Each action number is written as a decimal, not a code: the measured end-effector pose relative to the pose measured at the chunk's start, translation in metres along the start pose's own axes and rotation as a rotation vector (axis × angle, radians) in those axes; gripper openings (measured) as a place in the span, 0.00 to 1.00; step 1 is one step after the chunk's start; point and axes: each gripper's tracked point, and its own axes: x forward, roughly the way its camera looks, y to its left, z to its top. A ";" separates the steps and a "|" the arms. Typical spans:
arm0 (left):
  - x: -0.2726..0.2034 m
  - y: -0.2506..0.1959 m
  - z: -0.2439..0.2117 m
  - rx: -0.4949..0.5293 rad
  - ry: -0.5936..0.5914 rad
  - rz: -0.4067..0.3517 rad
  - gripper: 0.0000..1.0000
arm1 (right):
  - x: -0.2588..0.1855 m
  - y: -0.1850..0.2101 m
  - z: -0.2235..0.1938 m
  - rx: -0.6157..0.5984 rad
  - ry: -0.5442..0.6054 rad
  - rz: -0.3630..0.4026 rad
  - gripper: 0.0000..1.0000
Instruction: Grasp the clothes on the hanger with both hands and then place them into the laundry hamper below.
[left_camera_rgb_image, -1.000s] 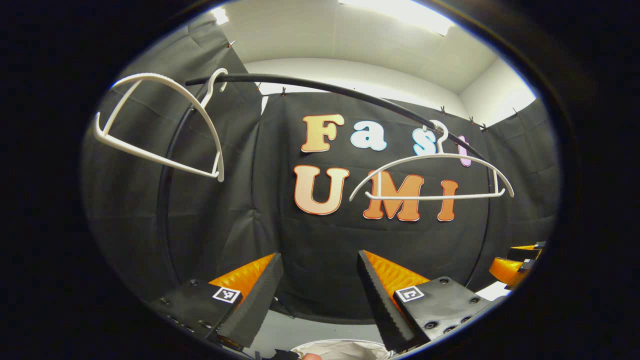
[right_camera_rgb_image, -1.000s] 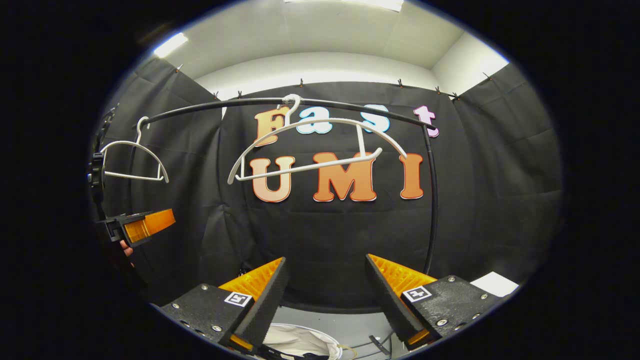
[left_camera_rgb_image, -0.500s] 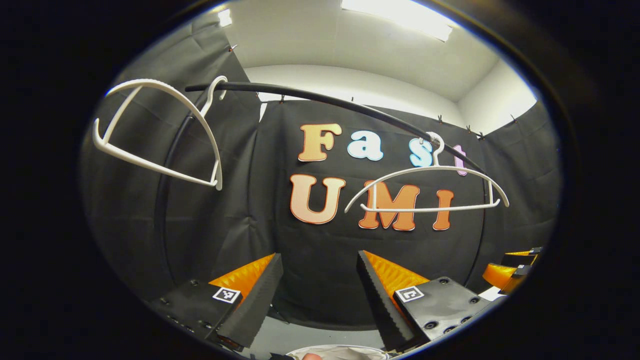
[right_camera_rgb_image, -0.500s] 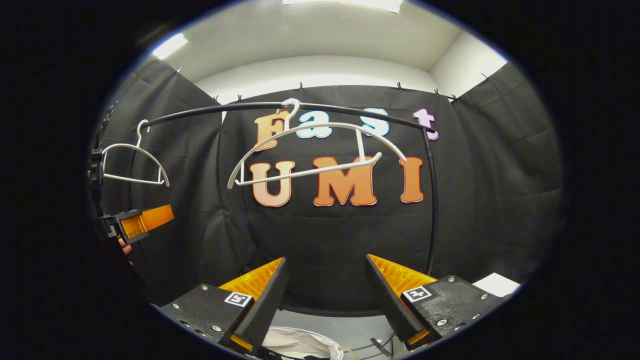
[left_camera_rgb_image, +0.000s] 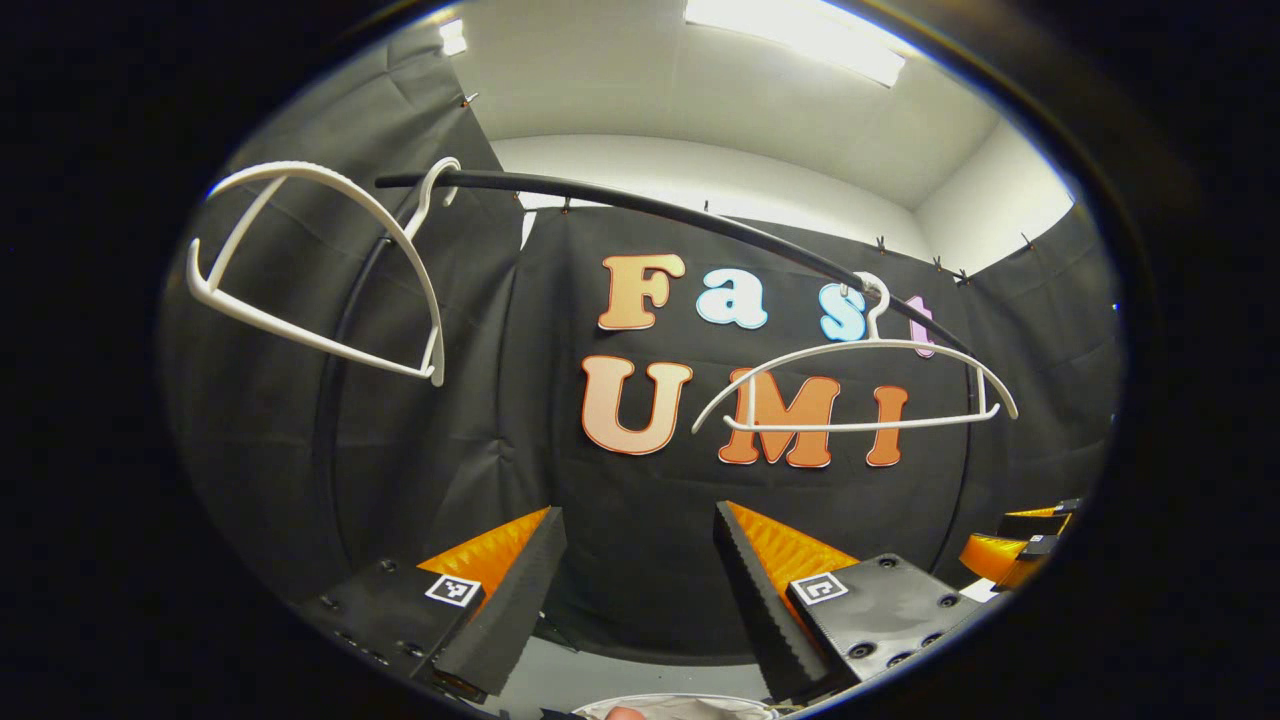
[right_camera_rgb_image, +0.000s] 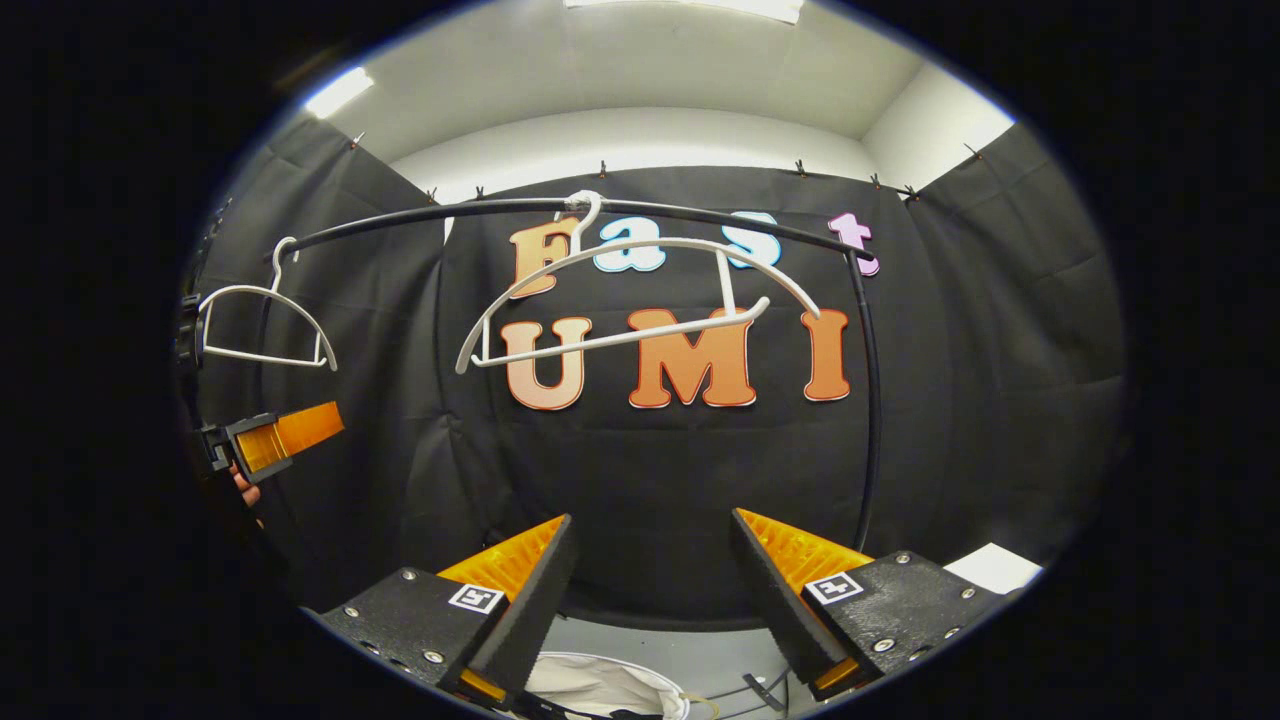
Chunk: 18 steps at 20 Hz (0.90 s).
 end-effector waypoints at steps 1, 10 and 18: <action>0.000 0.000 0.000 0.001 0.000 -0.001 0.97 | -0.001 0.001 -0.001 0.002 0.003 0.004 0.94; -0.005 0.001 -0.002 0.002 0.004 0.005 0.97 | -0.001 0.003 -0.007 0.003 0.017 0.010 0.94; -0.007 -0.003 -0.001 0.008 0.002 -0.006 0.97 | -0.005 0.001 -0.009 0.002 0.022 0.007 1.00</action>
